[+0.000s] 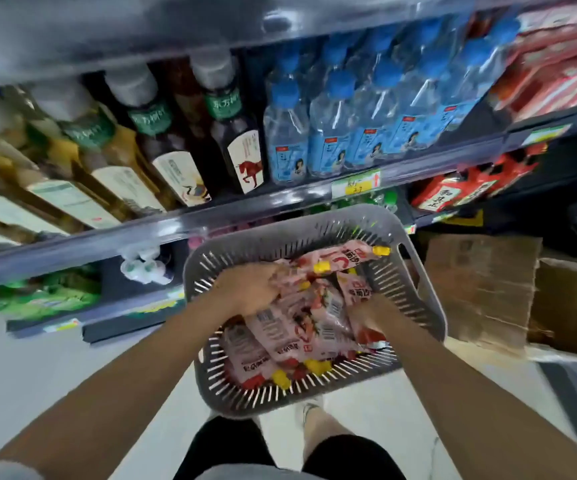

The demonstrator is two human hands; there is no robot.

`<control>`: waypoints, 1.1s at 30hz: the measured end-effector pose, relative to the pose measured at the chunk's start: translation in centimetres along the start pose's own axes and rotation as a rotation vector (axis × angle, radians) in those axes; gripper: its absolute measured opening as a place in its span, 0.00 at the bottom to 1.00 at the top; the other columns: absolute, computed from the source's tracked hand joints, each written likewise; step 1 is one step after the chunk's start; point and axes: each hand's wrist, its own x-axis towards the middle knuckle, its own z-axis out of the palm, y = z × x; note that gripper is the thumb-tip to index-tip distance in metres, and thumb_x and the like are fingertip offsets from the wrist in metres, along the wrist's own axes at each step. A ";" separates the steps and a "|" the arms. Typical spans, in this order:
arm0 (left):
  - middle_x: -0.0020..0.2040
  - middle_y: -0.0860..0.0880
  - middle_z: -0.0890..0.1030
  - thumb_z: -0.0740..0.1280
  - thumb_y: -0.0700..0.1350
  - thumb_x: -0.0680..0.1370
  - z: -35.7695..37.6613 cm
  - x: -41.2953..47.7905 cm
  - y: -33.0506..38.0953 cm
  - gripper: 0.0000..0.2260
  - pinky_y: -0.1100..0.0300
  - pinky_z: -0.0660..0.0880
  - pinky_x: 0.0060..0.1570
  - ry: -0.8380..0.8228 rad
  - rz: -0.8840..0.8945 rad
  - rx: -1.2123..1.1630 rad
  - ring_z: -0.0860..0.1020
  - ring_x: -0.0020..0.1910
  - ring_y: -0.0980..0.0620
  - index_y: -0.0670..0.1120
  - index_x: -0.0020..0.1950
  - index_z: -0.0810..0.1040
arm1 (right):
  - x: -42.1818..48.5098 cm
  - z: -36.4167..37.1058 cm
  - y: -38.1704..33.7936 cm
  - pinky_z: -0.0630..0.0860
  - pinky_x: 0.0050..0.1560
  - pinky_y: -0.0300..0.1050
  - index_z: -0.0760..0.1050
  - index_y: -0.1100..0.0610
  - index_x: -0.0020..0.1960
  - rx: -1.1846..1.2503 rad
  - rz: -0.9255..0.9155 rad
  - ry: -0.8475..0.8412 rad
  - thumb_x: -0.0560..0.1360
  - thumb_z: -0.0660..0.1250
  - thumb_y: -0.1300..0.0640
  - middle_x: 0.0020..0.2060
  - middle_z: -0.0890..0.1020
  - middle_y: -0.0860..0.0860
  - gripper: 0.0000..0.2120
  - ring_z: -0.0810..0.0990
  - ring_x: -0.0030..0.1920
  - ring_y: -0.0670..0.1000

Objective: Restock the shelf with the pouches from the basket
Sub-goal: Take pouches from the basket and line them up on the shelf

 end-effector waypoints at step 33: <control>0.41 0.48 0.79 0.54 0.78 0.66 4.3 1.9 5.7 0.39 0.58 0.77 0.40 -0.141 -0.479 0.475 0.78 0.39 0.50 0.43 0.46 0.78 | -0.4 1.7 -1.6 0.78 0.47 0.47 0.73 0.59 0.53 0.277 0.126 -0.327 0.63 0.74 0.53 0.50 0.78 0.58 0.21 0.79 0.52 0.58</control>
